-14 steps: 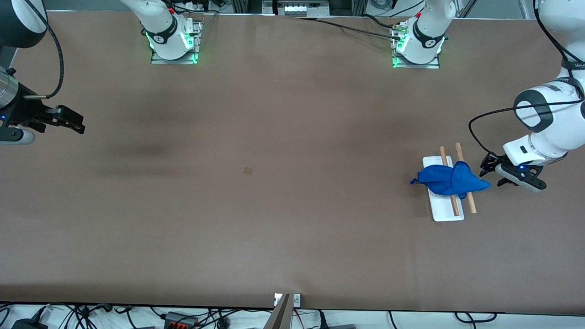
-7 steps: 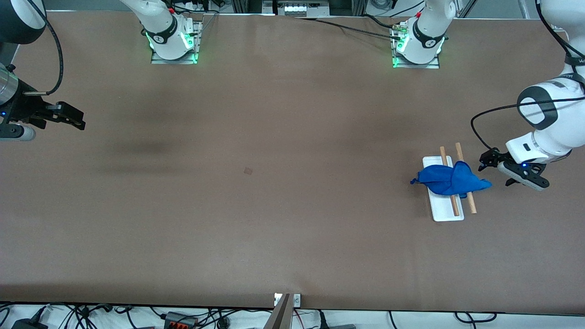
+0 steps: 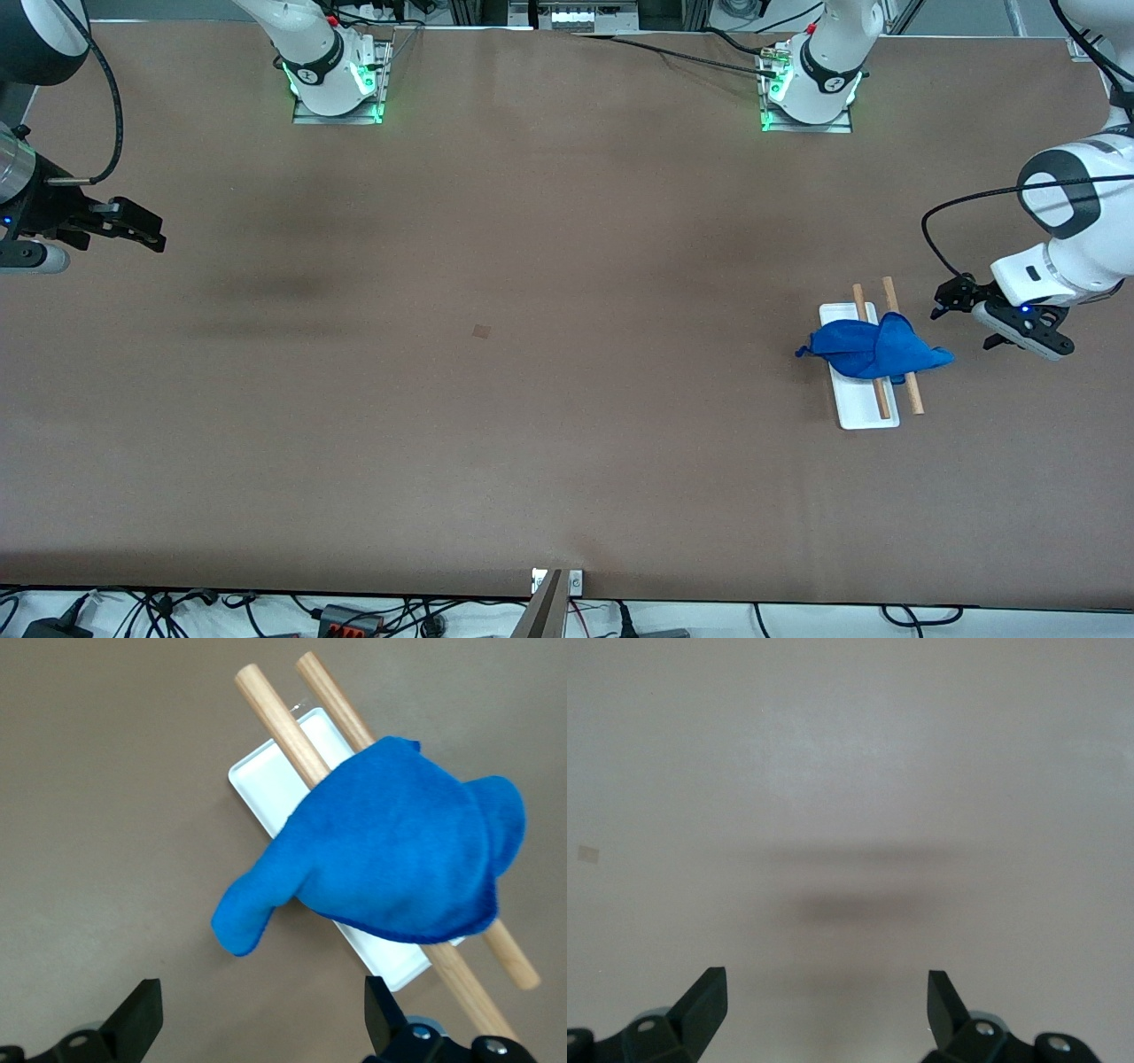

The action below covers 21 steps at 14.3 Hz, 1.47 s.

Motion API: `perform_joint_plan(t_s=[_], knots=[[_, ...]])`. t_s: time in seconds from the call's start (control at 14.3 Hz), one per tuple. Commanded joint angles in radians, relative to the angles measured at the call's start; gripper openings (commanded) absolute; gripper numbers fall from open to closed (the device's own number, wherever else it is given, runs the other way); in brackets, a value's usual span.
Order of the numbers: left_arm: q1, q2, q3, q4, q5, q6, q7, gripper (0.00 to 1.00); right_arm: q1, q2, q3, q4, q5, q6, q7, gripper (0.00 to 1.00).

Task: Pass towel and hang on rack

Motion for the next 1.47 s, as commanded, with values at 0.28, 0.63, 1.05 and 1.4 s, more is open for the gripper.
perform_joint_plan(t_s=[0.28, 0.63, 1.05, 1.4], knots=[[-0.036, -0.153, -0.004, -0.007, 0.009, -0.236, -0.186, 1.00, -0.004, -0.024, 0.010, -0.019, 0.012, 0.017, -0.003, 1.00], [-0.085, -0.176, 0.000, 0.182, 0.029, -0.547, -0.381, 1.00, -0.007, -0.021, 0.009, -0.021, 0.014, 0.022, -0.003, 1.00], [-0.139, -0.288, -0.001, 0.279, 0.103, -0.726, -0.744, 1.00, -0.007, -0.024, 0.007, -0.019, 0.017, 0.020, 0.002, 1.00], [-0.142, -0.265, -0.021, 0.367, 0.114, -0.832, -0.812, 1.00, -0.007, -0.026, 0.007, -0.019, 0.015, 0.019, 0.000, 1.00]])
